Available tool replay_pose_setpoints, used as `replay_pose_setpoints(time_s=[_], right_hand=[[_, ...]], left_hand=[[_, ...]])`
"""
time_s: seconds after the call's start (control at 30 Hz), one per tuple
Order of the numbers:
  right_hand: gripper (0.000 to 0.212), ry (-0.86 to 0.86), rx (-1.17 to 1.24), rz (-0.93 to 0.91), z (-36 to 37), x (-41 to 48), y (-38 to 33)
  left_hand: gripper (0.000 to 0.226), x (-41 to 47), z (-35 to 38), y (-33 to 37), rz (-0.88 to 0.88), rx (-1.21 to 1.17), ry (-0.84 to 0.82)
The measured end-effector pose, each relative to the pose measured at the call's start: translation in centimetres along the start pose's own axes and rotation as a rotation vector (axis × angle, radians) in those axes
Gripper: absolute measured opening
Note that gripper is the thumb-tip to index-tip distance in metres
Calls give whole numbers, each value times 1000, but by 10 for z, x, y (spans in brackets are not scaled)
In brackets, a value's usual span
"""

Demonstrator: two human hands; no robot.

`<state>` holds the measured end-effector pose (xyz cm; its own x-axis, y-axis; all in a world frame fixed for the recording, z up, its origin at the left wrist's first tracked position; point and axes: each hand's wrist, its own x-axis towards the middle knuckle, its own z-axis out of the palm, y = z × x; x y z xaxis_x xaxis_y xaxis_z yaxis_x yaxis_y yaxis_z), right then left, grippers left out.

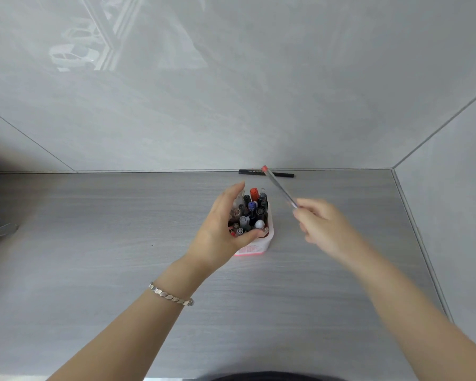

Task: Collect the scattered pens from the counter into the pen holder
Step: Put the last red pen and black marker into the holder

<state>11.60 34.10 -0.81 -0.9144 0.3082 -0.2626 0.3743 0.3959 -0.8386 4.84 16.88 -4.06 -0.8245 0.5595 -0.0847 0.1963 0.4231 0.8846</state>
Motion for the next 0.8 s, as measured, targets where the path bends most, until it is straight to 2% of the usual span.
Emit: replay_pose_setpoints(time_s=[0.1, 0.17, 0.23, 0.33, 0.43, 0.53, 0.63, 0.73, 0.8], right_hand=[[12, -17, -125, -42, -41, -24, -4], [21, 47, -122, -52, -60, -40, -12], [19, 83, -166, -43, -69, -46, -17], [16, 32, -279, -28, -64, -42, -19], [9, 6, -394, -58, -50, -28, -21], [12, 1, -427, -200, -23, -10, -20], [24, -11, -293, -349, 5, -1, -19], [35, 196, -6, -332, 20, 1, -10], [36, 283, 47, -312, 31, -1, 3]], left_hand=[[81, -1, 0, 0, -2, 20, -4], [81, -1, 1, 1, -5, 20, 5], [81, -1, 1, 1, 2, 22, 16], [79, -1, 0, -1, 34, 20, 46], [87, -1, -3, -3, 46, 50, 35], [101, -2, -4, -6, -16, 44, -19], [106, -3, -4, -5, -46, 26, -30], [101, -2, -6, -5, -51, 25, -23], [101, -2, -6, -6, -54, 25, -22]])
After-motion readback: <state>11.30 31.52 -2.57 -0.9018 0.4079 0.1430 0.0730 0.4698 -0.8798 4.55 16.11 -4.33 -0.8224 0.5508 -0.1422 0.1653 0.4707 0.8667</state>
